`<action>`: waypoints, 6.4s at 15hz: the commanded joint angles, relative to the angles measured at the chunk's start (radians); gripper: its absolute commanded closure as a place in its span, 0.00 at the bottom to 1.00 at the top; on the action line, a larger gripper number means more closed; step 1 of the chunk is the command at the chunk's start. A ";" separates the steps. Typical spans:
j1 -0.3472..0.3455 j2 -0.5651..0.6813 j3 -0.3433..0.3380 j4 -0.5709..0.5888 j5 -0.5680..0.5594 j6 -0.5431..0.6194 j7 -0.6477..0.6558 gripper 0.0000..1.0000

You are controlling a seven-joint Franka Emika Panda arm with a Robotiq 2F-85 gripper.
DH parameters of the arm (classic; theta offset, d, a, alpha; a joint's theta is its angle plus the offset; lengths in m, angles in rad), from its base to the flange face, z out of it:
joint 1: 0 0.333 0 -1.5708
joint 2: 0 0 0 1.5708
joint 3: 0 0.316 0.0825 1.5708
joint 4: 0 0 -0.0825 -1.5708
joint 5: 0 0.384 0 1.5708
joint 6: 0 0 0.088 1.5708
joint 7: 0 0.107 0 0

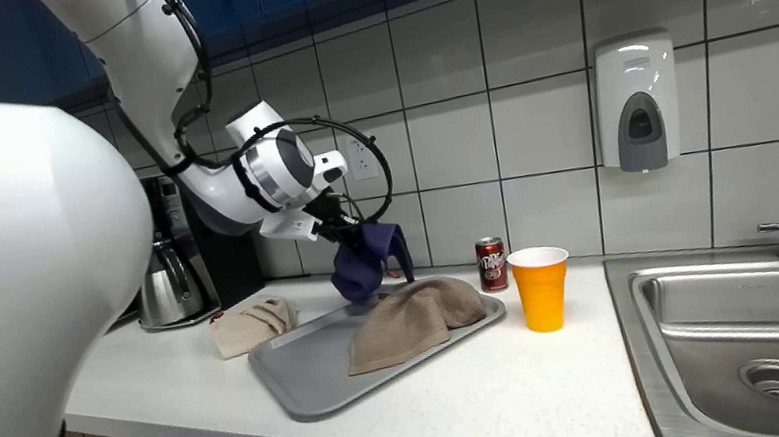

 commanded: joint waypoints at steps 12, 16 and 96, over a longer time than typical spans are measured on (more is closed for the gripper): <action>0.293 -0.057 -0.250 -0.195 0.077 0.002 0.014 0.98; 0.265 -0.049 -0.235 -0.179 0.106 -0.018 0.002 0.98; -0.774 -0.058 0.961 0.112 0.120 -0.531 -1.497 0.00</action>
